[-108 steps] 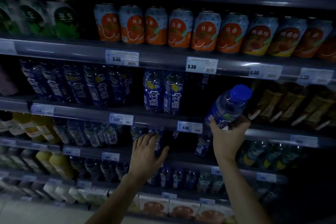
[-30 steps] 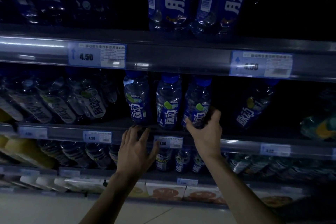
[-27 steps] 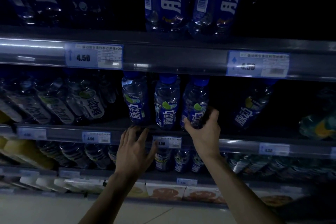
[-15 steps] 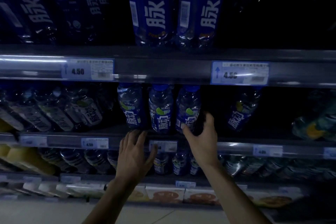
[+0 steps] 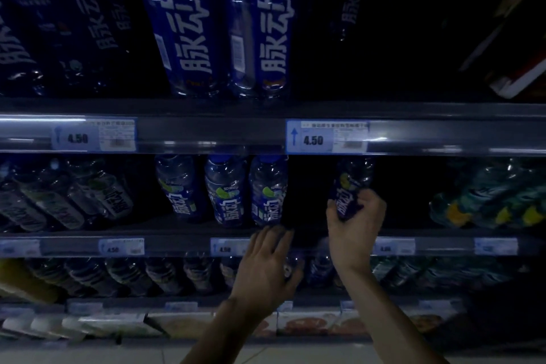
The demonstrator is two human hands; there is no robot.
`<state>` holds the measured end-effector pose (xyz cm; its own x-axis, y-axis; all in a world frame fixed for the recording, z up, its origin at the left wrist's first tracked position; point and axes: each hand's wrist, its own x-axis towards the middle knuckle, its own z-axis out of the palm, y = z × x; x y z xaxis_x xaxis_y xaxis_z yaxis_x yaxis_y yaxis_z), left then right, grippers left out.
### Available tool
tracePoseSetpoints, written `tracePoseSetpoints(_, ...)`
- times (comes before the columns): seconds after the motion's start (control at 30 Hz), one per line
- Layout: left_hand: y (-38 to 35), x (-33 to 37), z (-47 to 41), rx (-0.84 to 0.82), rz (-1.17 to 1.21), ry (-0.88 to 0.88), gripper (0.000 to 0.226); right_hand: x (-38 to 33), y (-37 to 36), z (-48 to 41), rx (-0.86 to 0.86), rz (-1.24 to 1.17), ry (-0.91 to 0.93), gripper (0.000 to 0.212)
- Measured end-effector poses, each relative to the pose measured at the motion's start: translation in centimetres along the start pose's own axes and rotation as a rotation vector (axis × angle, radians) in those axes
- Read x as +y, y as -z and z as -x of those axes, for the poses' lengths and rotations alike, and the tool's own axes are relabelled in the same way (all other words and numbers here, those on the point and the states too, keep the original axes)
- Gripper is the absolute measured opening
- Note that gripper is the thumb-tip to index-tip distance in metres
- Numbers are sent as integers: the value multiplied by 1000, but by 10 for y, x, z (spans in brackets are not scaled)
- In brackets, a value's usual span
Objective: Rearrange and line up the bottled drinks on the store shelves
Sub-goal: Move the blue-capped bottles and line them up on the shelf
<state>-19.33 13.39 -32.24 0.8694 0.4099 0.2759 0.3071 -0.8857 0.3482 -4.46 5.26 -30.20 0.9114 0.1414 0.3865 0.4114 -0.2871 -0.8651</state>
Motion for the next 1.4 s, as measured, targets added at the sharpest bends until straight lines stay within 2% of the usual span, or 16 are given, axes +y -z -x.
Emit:
tracePoseSetpoints(0.2, -31, 24, -20, -73, -99, 52, 69, 17, 0, -23, -16, 7, -100, 75)
tracePoseSetpoints(0.37, -39, 28, -20, -63, -127, 98, 66, 23, -6, -28, -20, -63, -111, 83)
tracePoseSetpoints(0.57, -34, 31, -26, 12, -110, 126, 57, 23, -12, -30, 6, -95, -124, 84)
tracePoseSetpoints(0.8, -35, 31, -25, 13, -110, 126, 53, 22, -11, -27, -15, -96, -129, 76)
tracePoseSetpoints(0.97, -33, 30, -28, -52, -83, 129, 55, 26, -2, -19, -61, -112, -77, 73)
tracePoseSetpoints(1.13, -29, 28, -26, -97, -34, 123, 62, 26, 8, -8, -24, -129, 8, 68)
tracePoseSetpoints(1.4, -5, 31, -15, -32, 38, 86, 60, 7, 45, 19, -13, -114, 63, 69)
